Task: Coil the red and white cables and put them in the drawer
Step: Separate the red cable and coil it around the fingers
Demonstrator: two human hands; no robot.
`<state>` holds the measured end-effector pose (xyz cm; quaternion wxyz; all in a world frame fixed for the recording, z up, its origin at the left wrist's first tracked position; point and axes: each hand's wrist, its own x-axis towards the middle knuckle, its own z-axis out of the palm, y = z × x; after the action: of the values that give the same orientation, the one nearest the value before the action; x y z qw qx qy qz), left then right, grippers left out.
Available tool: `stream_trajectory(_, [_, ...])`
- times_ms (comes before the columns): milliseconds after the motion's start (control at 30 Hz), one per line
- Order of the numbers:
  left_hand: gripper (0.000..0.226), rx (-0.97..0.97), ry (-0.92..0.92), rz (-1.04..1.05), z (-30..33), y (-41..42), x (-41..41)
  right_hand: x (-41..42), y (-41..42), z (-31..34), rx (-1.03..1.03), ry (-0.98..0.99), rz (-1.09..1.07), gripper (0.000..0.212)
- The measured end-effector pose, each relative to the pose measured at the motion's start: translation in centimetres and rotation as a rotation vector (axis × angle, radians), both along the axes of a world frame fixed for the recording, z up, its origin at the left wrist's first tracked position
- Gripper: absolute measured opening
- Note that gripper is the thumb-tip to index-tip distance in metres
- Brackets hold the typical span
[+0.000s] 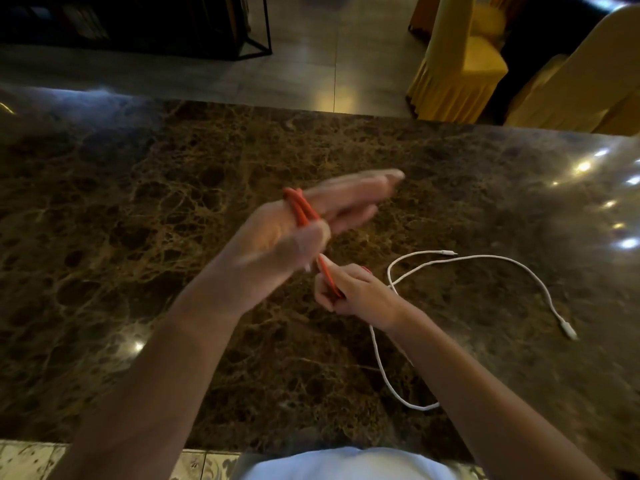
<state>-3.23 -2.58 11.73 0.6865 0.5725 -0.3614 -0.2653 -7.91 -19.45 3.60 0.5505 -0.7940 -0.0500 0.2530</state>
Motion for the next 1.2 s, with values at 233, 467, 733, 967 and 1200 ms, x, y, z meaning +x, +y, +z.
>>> stream_trajectory(233, [0.109,-0.007,0.145,0.154,-2.6,2.3,3.2,-0.7,-3.1,1.8,0.306,0.022,-0.127,0.028])
stream_trajectory(467, [0.119,-0.072,0.25,0.106,-3.4,2.8,3.9,-0.3,-3.1,3.1,-0.205,-0.087,0.021,0.038])
stream_trajectory(733, [0.126,-0.327,0.525,0.029,-2.8,2.7,3.1,1.5,-2.1,0.2,-0.506,-0.198,-0.242,0.042])
stream_trajectory(967, [0.122,-0.471,0.639,0.01,-1.6,3.1,2.9,0.3,0.3,-3.8,-0.545,-0.449,-0.206,0.031])
stream_trajectory(1200, [0.113,-0.381,0.545,0.248,-3.8,2.6,4.0,-0.7,-0.5,-2.2,-0.428,-0.34,-0.041,0.038])
